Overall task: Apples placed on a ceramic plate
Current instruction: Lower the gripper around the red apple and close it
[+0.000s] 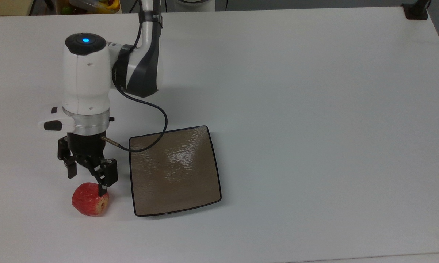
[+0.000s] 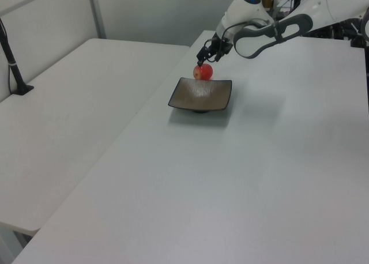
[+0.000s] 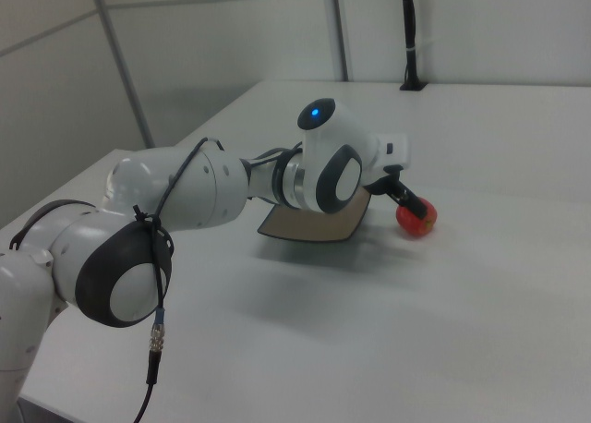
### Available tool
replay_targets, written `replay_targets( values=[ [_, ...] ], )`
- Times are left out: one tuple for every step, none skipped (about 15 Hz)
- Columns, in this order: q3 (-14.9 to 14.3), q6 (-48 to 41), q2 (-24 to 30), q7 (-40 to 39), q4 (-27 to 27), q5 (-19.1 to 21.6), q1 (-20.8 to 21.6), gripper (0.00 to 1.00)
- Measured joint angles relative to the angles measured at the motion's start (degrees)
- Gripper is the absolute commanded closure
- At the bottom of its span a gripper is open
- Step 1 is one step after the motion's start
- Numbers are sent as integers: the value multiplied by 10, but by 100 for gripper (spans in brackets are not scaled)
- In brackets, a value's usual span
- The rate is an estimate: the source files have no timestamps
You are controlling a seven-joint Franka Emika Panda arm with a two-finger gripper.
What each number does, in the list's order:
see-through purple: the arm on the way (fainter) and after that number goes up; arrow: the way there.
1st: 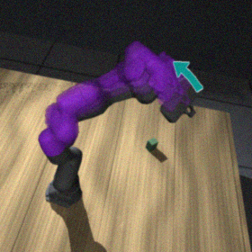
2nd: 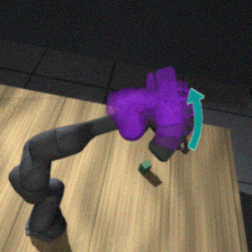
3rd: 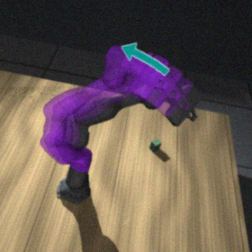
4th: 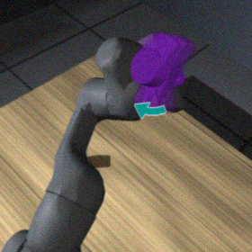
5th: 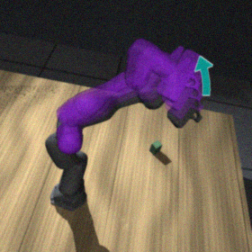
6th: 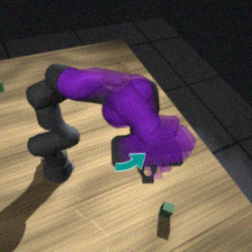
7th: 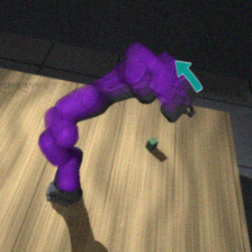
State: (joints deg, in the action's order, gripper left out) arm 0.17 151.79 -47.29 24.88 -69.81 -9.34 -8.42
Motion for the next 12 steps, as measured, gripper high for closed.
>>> replay_targets(
  values=[
    [0, 0, -6, 0, 0, 0, 2, 0],
    [0, 3, -12, 0, 1, 0, 5, 0],
    [0, 6, -17, 0, 3, -1, 6, 0],
    [0, 7, -21, 0, 5, -2, 7, 0],
    [0, 7, -25, 0, 8, -3, 7, 0],
    [-1, 7, -27, 0, 10, -3, 7, 0],
    [-1, 7, -28, 0, 12, -3, 7, 0],
    [-2, 7, -29, 0, 14, -4, 7, 0],
    [-2, 7, -30, 0, 15, -4, 7, 0],
    [-2, 7, -30, 0, 16, -5, 7, 0],
    [-2, 7, -30, 0, 16, -6, 7, 0],
    [-2, 7, -31, -1, 16, -7, 7, 0]
  ],
)
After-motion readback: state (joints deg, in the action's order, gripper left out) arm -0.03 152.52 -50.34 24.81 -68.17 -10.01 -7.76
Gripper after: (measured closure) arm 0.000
